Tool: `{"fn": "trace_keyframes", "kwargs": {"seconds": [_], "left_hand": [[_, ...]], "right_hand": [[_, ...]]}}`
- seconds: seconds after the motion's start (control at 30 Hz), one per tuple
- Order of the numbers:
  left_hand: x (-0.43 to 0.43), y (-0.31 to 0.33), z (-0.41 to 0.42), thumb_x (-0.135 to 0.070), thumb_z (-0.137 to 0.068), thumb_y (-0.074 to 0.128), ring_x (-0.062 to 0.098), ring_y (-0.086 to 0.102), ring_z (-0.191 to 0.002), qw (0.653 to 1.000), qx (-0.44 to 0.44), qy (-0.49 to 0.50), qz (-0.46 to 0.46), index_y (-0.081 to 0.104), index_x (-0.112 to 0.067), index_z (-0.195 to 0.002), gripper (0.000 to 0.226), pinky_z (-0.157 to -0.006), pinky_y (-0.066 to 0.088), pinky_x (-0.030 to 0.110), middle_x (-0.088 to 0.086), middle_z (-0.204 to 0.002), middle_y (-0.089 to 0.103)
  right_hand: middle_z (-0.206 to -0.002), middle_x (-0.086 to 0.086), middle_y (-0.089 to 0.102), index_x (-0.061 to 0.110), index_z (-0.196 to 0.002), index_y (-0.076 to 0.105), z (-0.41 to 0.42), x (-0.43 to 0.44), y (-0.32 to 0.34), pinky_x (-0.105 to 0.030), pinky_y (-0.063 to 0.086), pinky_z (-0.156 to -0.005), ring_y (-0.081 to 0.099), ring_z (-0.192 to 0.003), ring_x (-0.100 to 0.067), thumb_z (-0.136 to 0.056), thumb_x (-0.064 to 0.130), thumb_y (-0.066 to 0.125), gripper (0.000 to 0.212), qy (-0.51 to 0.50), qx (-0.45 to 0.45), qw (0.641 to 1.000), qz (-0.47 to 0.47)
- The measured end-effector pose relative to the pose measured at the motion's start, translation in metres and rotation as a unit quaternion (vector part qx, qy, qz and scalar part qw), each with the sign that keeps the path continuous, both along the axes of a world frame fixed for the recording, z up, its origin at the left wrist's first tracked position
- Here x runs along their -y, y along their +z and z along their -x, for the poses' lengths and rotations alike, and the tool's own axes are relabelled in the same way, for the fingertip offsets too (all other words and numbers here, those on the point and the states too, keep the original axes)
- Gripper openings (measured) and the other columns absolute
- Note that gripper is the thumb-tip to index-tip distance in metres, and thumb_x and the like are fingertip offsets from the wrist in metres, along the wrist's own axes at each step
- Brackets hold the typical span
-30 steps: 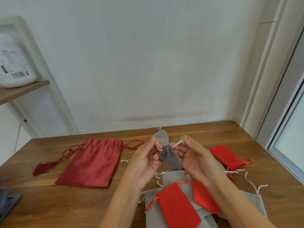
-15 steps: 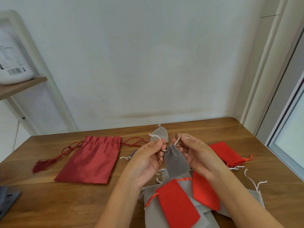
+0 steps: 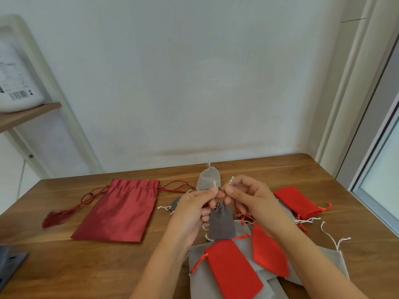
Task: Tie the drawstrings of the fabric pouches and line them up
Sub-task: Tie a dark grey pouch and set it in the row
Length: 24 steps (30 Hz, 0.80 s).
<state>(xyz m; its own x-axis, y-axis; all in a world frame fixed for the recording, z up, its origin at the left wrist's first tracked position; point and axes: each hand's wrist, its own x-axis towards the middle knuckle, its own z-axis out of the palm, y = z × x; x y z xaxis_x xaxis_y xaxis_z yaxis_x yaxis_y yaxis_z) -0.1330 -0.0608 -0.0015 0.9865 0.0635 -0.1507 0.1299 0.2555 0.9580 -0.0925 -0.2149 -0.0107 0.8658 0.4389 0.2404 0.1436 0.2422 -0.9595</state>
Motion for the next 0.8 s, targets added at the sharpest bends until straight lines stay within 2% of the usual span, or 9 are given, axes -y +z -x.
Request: {"fn": "trace_keyframes", "kwargs": {"seconds": [0.13,0.27,0.33,0.4,0.47,0.57,0.67,0.73,0.8], "left_hand": [[-0.004,-0.001,-0.001,-0.021,-0.087,0.063,0.004,0.026,-0.043,1.000,-0.005,0.013,-0.010,0.077,-0.005,-0.083,0.021,-0.045,0.019,0.018,-0.004,-0.053,0.045],[-0.001,0.004,0.004,-0.014,-0.093,0.057,0.005,0.027,-0.045,0.995,0.018,-0.064,-0.079,0.067,0.000,-0.082,0.021,-0.044,0.022,0.016,-0.003,-0.053,0.044],[0.001,0.005,0.007,-0.012,-0.095,0.054,0.005,0.029,-0.047,0.987,0.048,-0.107,-0.112,0.060,-0.005,-0.072,0.024,-0.047,0.024,0.017,-0.003,-0.054,0.044],[0.000,0.006,0.009,-0.015,-0.094,0.055,0.006,0.030,-0.051,0.978,0.079,-0.126,-0.144,0.059,-0.009,-0.066,0.029,-0.051,0.025,0.019,-0.004,-0.055,0.042],[0.001,0.008,0.011,-0.025,-0.089,0.061,0.007,0.030,-0.052,0.972,0.100,-0.129,-0.170,0.072,-0.012,-0.072,0.024,-0.053,0.023,0.021,-0.007,-0.054,0.041],[0.008,0.009,0.011,-0.030,-0.082,0.065,0.002,0.033,-0.047,0.974,0.106,-0.090,-0.180,0.076,-0.009,-0.080,0.023,-0.050,0.025,0.015,-0.013,-0.047,0.047],[0.008,0.007,0.009,-0.024,-0.087,0.064,0.003,0.033,-0.045,0.981,0.097,-0.030,-0.167,0.076,-0.010,-0.074,0.023,-0.049,0.028,0.015,-0.009,-0.048,0.044],[0.003,0.007,0.007,-0.033,-0.083,0.065,0.009,0.030,-0.047,0.982,0.094,-0.003,-0.164,0.070,-0.015,-0.060,0.030,-0.050,0.025,0.019,-0.001,-0.050,0.039],[0.001,0.007,0.006,-0.033,-0.085,0.062,0.010,0.030,-0.048,0.982,0.088,0.005,-0.168,0.065,-0.016,-0.055,0.035,-0.050,0.025,0.021,0.001,-0.050,0.038]], "right_hand": [[-0.072,0.005,0.066,0.011,-0.086,0.068,-0.003,-0.003,-0.006,-0.021,0.038,-0.050,0.044,-0.051,-0.011,-0.083,0.028,0.071,0.017,-0.062,0.072,0.995,0.022],[-0.104,-0.002,0.069,0.024,-0.083,0.073,-0.006,-0.002,-0.009,-0.039,0.049,-0.075,0.061,-0.079,-0.022,-0.072,0.044,0.073,0.023,-0.088,0.108,0.990,0.034],[-0.091,-0.015,0.069,0.027,-0.080,0.075,-0.005,-0.003,-0.009,-0.035,0.048,-0.070,0.057,-0.075,-0.023,-0.069,0.051,0.077,0.026,-0.061,0.101,0.992,0.037],[-0.070,-0.019,0.063,0.025,-0.077,0.076,-0.005,-0.002,-0.007,-0.023,0.043,-0.059,0.052,-0.064,-0.016,-0.072,0.043,0.079,0.018,-0.039,0.086,0.995,0.022],[-0.058,-0.005,0.060,0.020,-0.071,0.076,-0.003,-0.001,-0.003,-0.016,0.040,-0.052,0.048,-0.054,-0.006,-0.071,0.023,0.074,0.004,-0.030,0.057,0.998,0.006],[-0.063,-0.008,0.064,0.018,-0.070,0.076,-0.001,-0.002,-0.001,-0.017,0.046,-0.055,0.055,-0.059,-0.009,-0.071,0.026,0.075,0.008,-0.030,0.032,0.999,0.012],[-0.076,-0.023,0.066,0.012,-0.086,0.076,-0.003,0.000,-0.005,-0.030,0.051,-0.066,0.062,-0.073,-0.021,-0.085,0.034,0.068,0.023,-0.005,0.021,1.000,0.021],[-0.088,-0.019,0.072,0.011,-0.091,0.076,-0.004,-0.001,-0.006,-0.031,0.053,-0.077,0.067,-0.084,-0.021,-0.086,0.027,0.069,0.018,-0.017,0.033,0.999,0.026],[-0.086,-0.009,0.075,0.016,-0.085,0.076,-0.001,-0.004,-0.005,-0.024,0.053,-0.076,0.068,-0.082,-0.014,-0.078,0.019,0.072,0.008,-0.053,0.056,0.997,0.011]]}}
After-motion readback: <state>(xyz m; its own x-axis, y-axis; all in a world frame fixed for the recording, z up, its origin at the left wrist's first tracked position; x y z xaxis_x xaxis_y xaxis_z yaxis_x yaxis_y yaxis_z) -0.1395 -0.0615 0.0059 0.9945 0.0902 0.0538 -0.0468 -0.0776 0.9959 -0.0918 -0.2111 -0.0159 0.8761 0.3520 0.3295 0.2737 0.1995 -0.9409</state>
